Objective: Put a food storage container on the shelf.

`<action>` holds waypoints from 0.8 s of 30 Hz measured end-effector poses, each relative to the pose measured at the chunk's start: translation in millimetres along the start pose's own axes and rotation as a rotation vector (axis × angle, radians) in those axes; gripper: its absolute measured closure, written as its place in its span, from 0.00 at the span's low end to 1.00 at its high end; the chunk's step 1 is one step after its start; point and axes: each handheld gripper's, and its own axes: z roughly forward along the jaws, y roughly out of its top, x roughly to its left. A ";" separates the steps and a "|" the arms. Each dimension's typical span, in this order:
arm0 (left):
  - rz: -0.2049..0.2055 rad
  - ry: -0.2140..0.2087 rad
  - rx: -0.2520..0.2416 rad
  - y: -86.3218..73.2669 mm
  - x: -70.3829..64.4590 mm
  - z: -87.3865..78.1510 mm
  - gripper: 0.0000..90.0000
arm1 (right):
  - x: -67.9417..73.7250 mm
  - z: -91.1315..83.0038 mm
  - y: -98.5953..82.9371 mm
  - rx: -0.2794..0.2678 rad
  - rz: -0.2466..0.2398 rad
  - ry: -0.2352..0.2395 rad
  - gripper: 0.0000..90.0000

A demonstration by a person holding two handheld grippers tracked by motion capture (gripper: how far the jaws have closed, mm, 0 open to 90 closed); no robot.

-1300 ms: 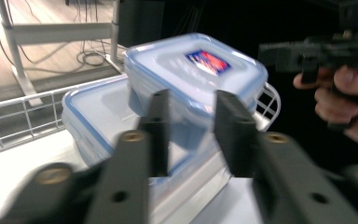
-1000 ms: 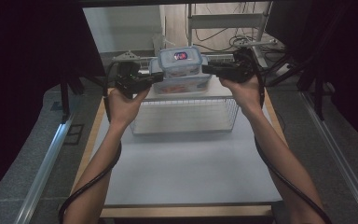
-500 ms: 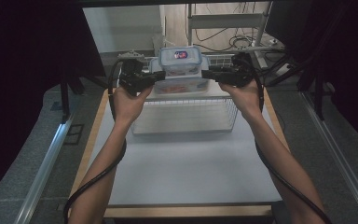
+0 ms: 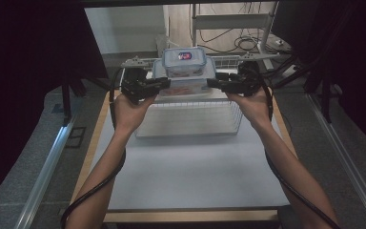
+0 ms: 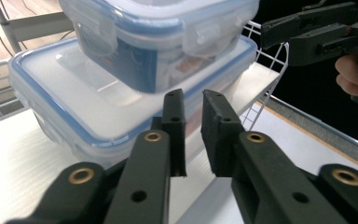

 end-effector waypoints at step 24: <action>0.100 0.002 0.013 -49.7 -29.8 -16.5 0.42 | 13.1 -17.9 -37.3 0.052 -0.061 0.001 0.34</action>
